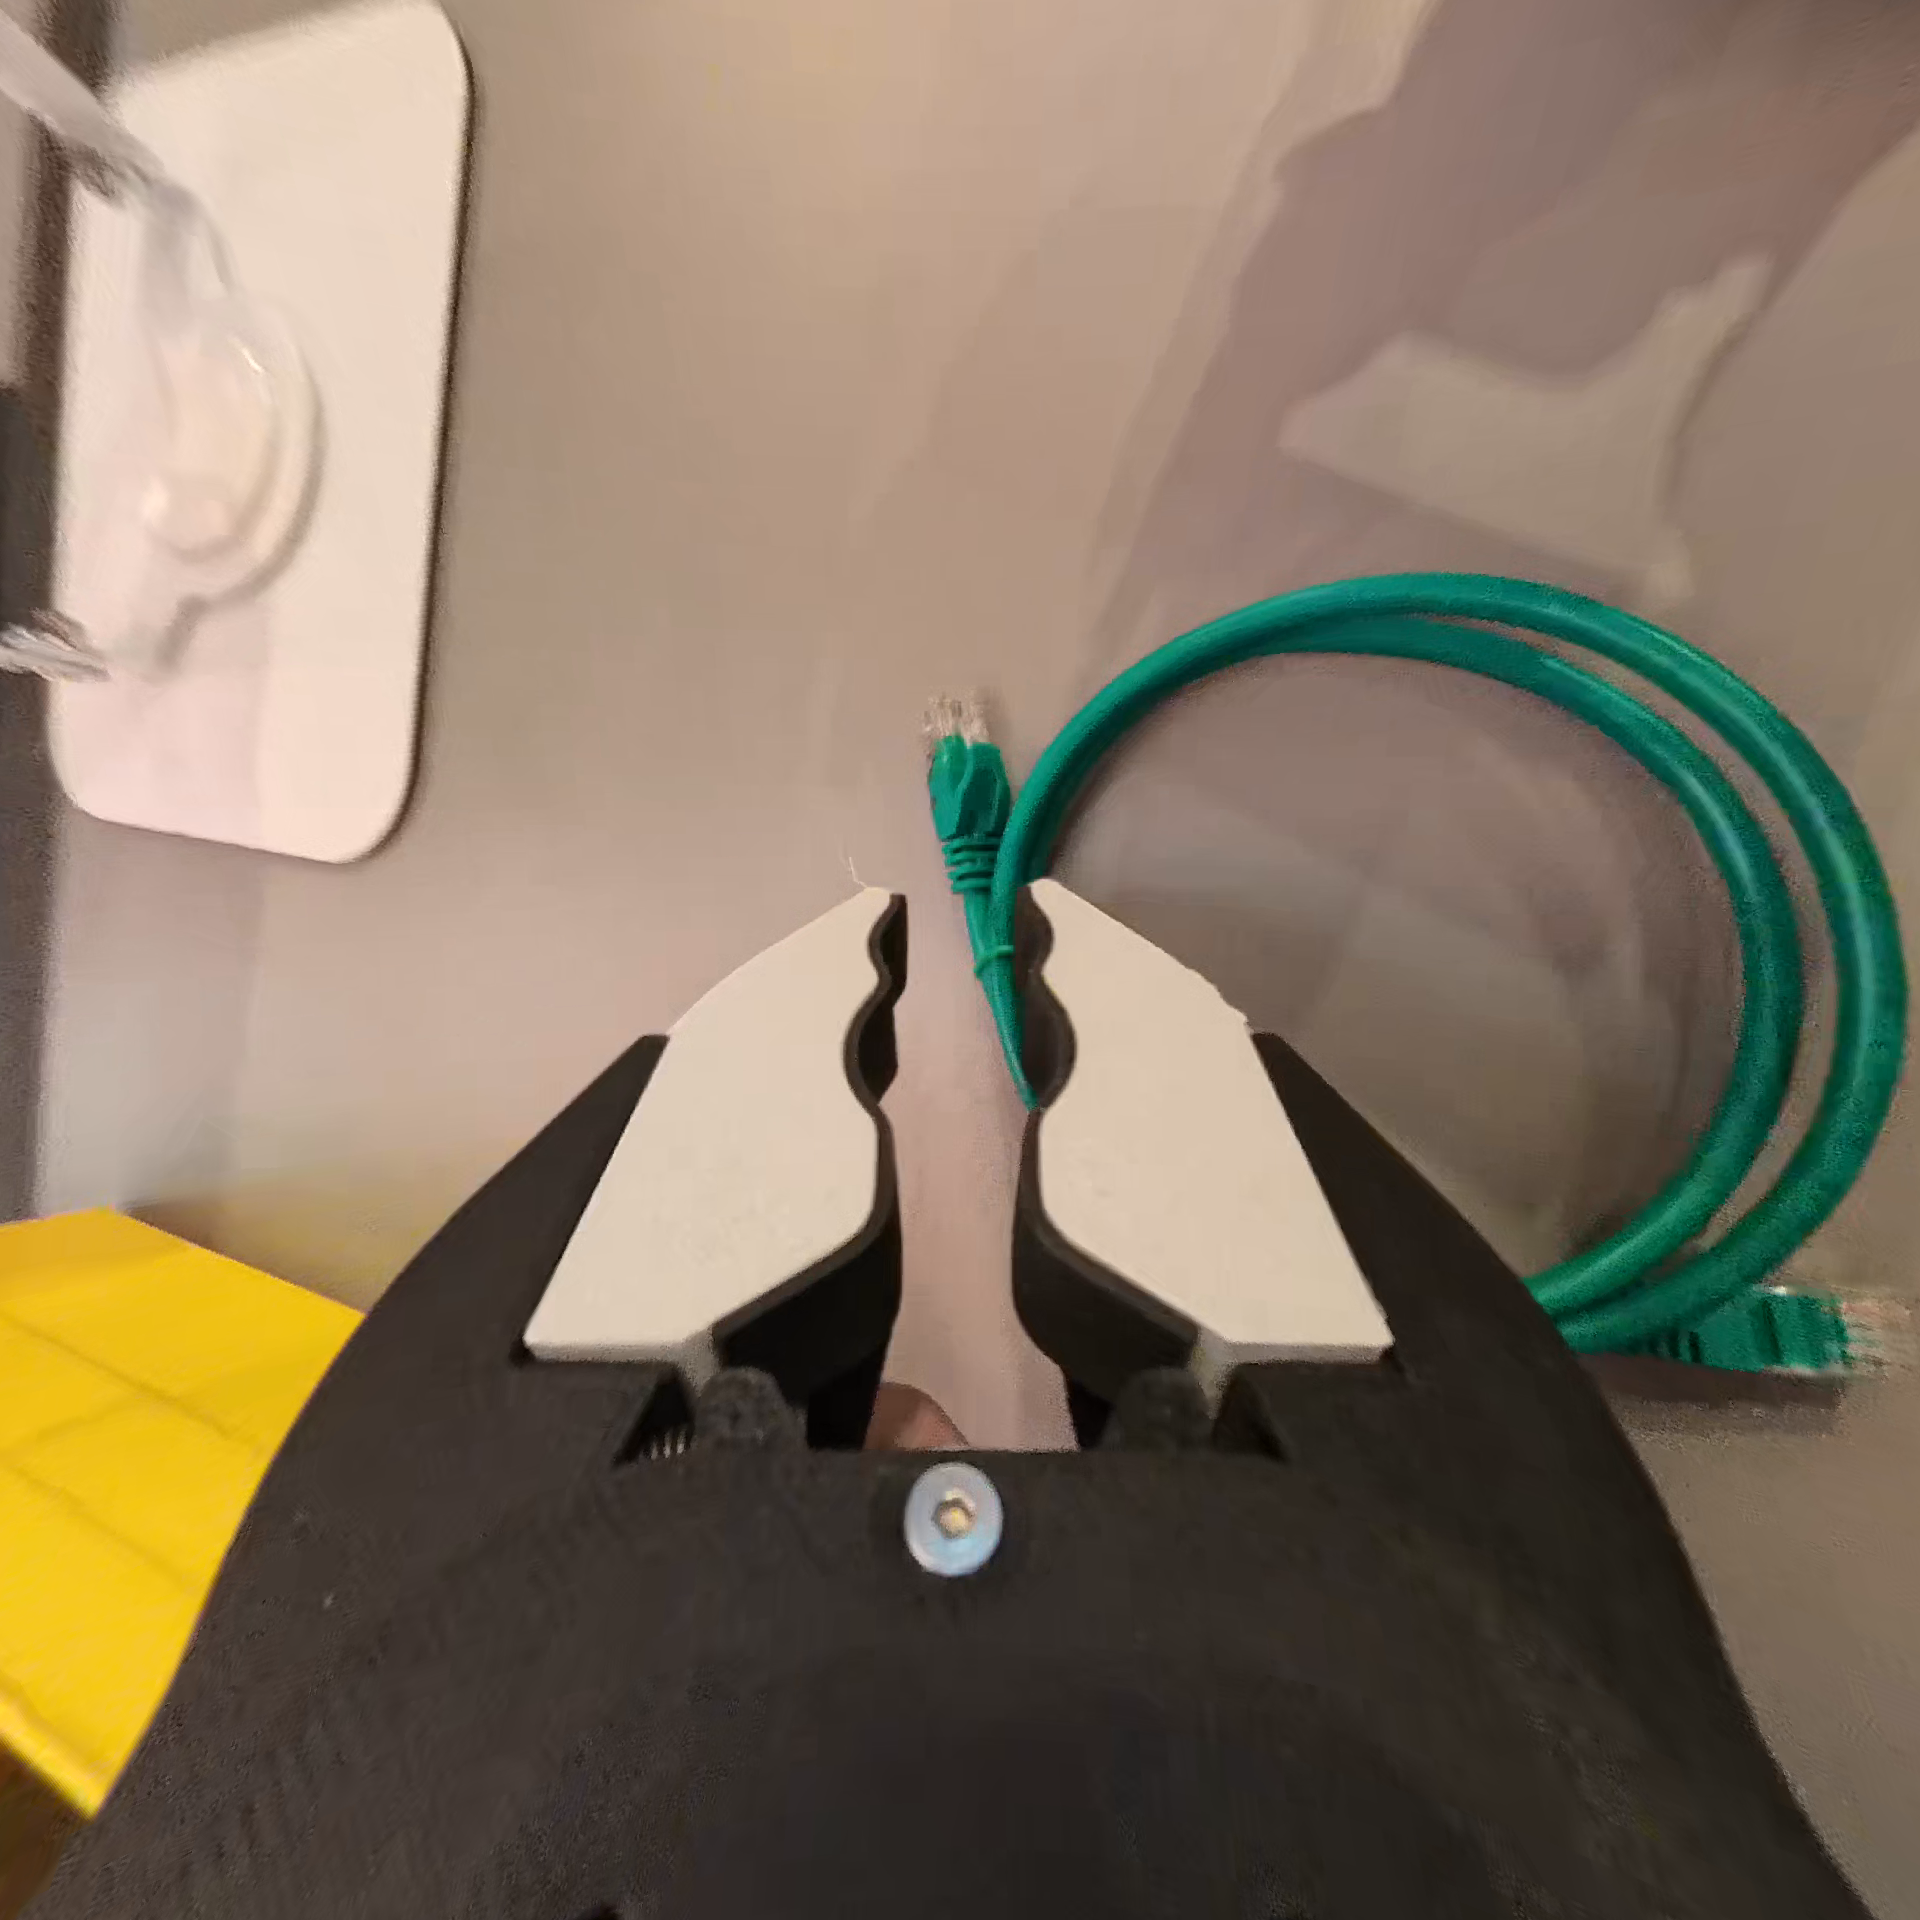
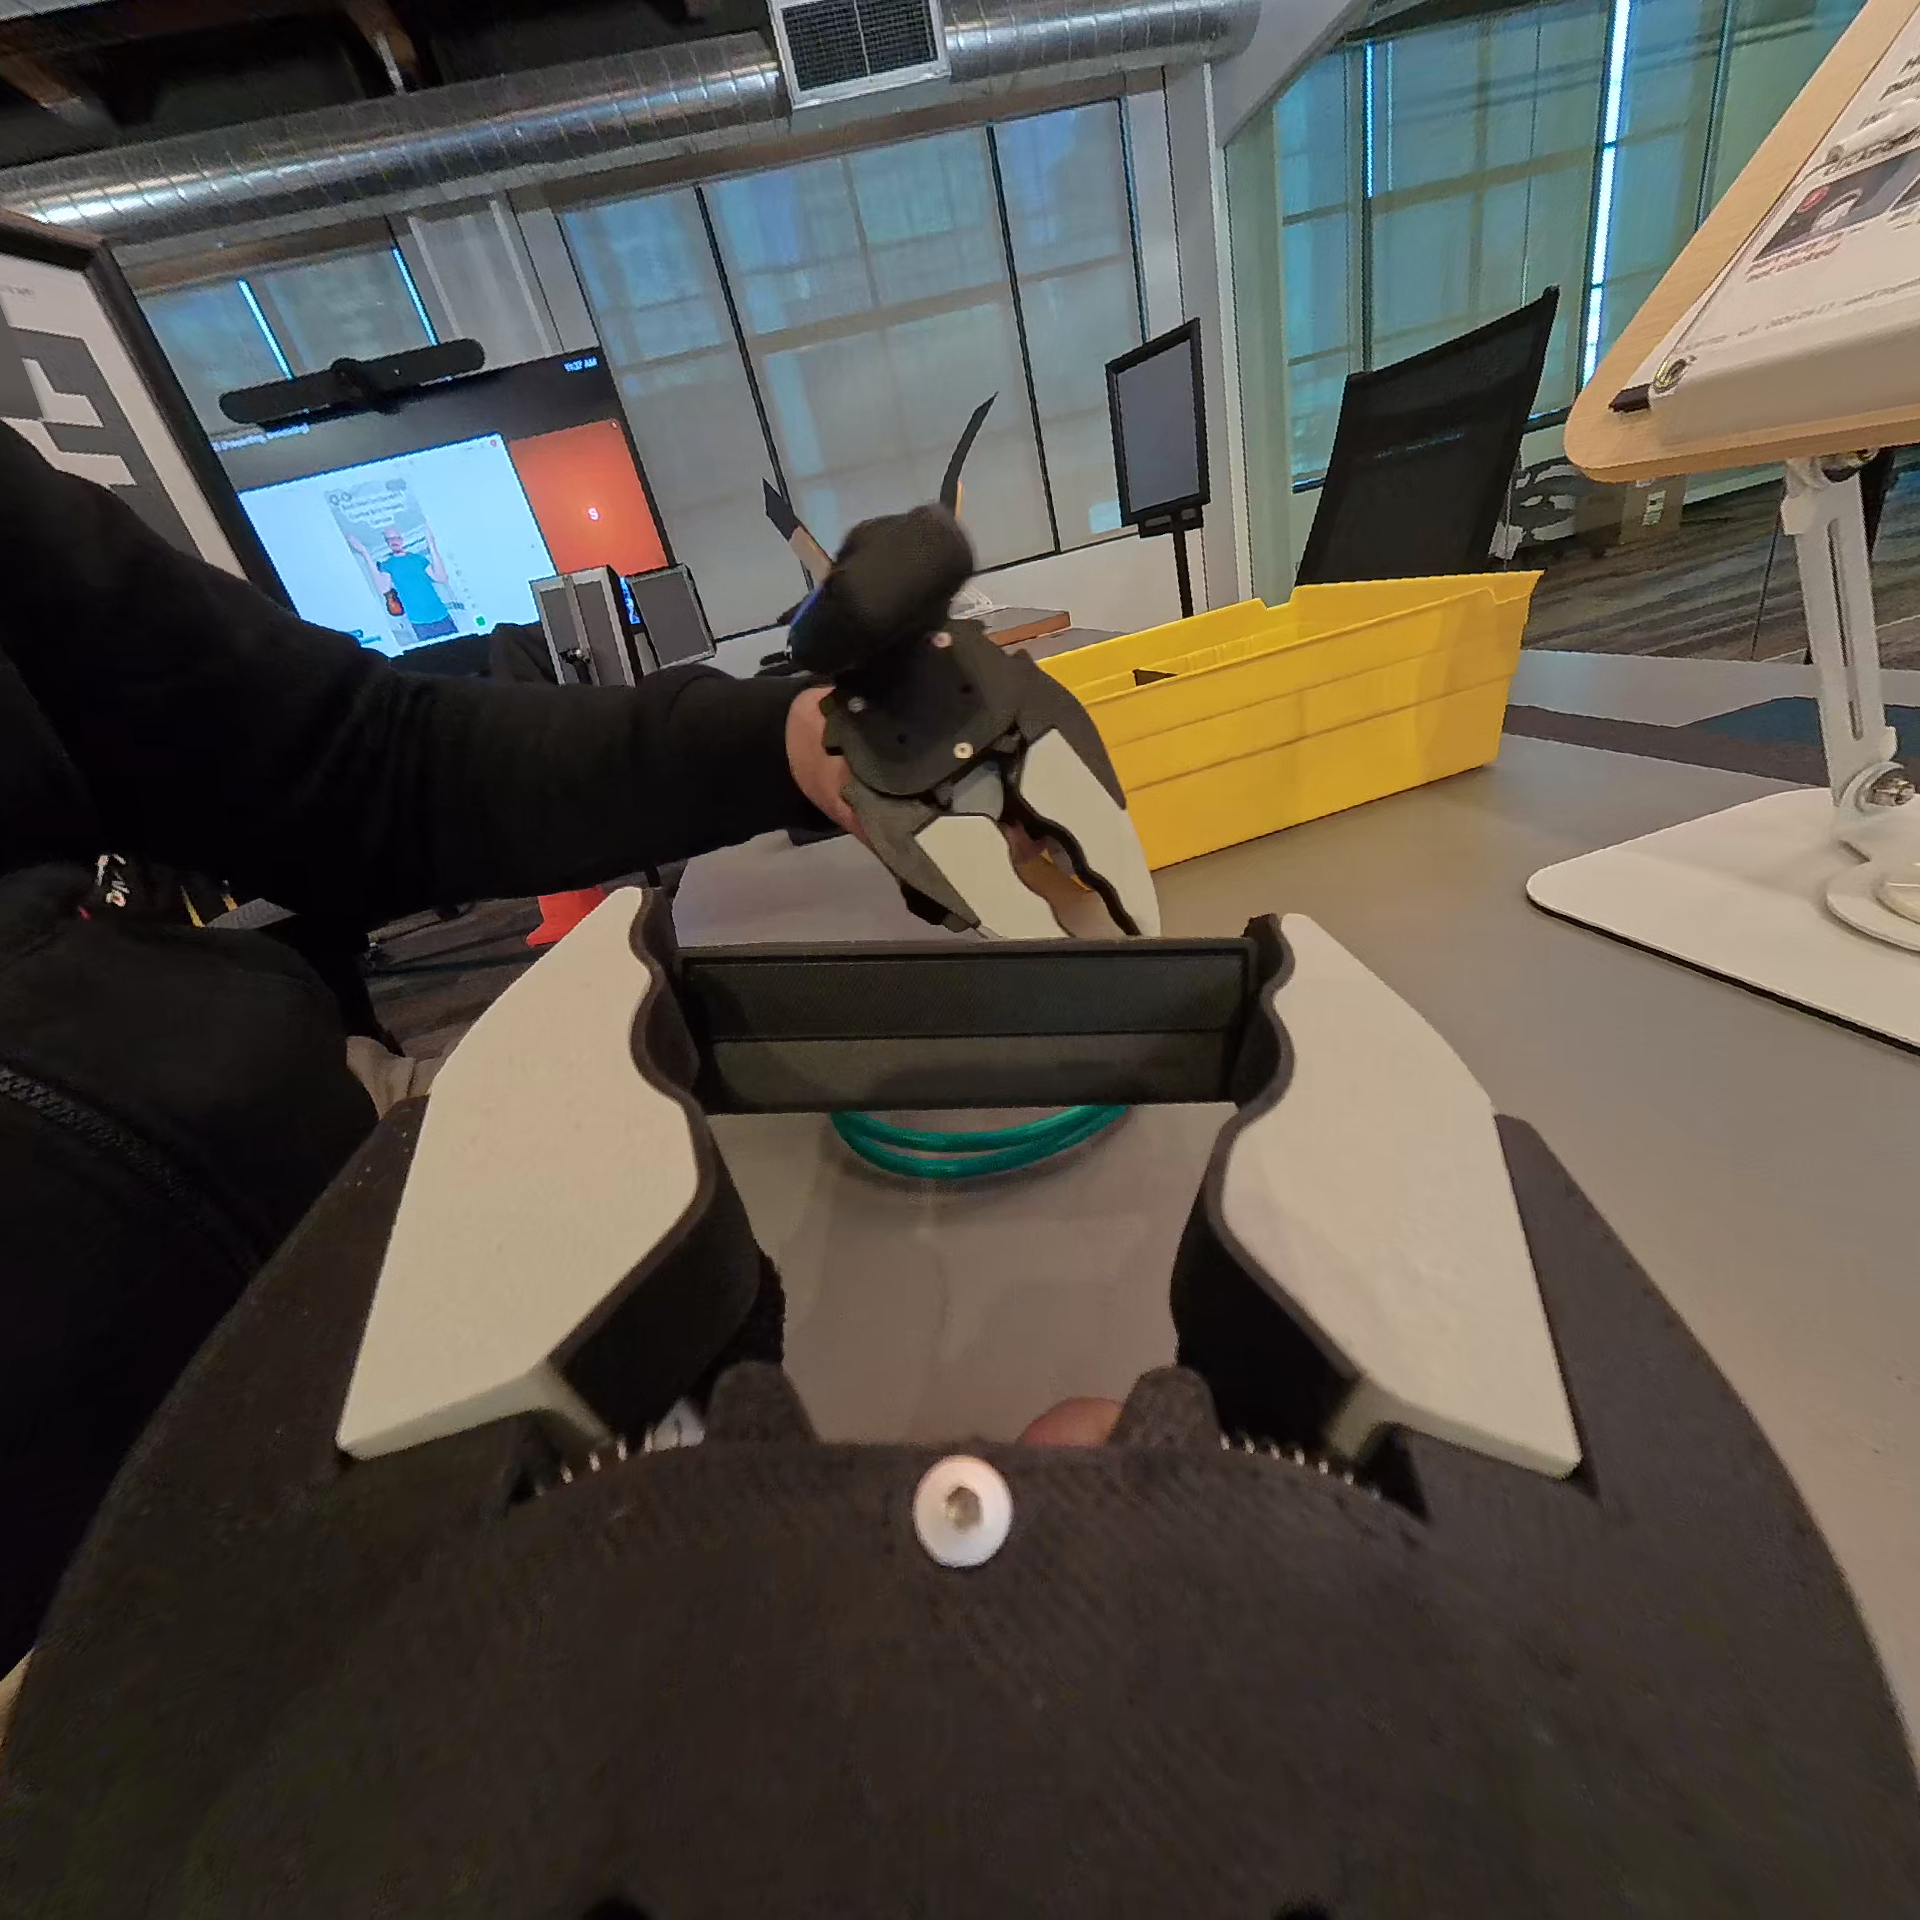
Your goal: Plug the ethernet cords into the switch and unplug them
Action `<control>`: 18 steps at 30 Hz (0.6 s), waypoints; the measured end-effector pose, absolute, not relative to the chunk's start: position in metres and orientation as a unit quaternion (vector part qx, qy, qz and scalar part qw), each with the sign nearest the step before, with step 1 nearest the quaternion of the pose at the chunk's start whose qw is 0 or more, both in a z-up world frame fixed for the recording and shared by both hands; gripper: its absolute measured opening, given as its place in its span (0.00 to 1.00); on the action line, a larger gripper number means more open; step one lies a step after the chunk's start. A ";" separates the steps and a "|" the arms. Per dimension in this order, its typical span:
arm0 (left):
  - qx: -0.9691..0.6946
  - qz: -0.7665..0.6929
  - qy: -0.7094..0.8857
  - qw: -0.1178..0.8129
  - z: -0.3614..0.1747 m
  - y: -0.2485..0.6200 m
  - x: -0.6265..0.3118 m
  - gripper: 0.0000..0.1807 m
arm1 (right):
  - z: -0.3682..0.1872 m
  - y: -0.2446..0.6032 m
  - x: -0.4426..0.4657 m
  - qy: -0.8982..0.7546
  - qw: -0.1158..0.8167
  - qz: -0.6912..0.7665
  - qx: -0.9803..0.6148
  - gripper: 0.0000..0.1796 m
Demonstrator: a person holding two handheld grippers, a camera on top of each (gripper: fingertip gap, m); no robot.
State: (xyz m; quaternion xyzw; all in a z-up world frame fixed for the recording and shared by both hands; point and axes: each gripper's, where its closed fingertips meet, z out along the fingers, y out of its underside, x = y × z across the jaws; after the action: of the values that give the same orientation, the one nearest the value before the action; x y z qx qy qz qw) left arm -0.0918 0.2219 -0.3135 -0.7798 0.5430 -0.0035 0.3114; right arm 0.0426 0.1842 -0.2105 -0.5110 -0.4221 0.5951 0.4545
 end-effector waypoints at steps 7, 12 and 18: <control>-0.835 -0.073 0.484 0.251 -0.325 0.236 -0.088 0.07 | -0.210 0.184 0.043 -0.423 0.457 0.594 -0.509 0.57; -0.836 -0.077 0.502 0.208 -0.327 0.229 -0.082 0.10 | -0.210 0.184 0.044 -0.422 0.459 0.595 -0.508 0.57; -0.833 -0.116 0.500 0.207 -0.328 0.226 -0.077 0.12 | -0.209 0.184 0.044 -0.421 0.461 0.595 -0.506 0.57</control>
State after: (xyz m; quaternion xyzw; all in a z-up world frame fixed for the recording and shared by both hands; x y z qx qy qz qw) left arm -0.0769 0.2256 -0.3284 -0.8330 0.4998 -0.1158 0.2073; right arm 0.0445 0.1838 -0.2092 -0.5058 -0.4211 0.5952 0.4609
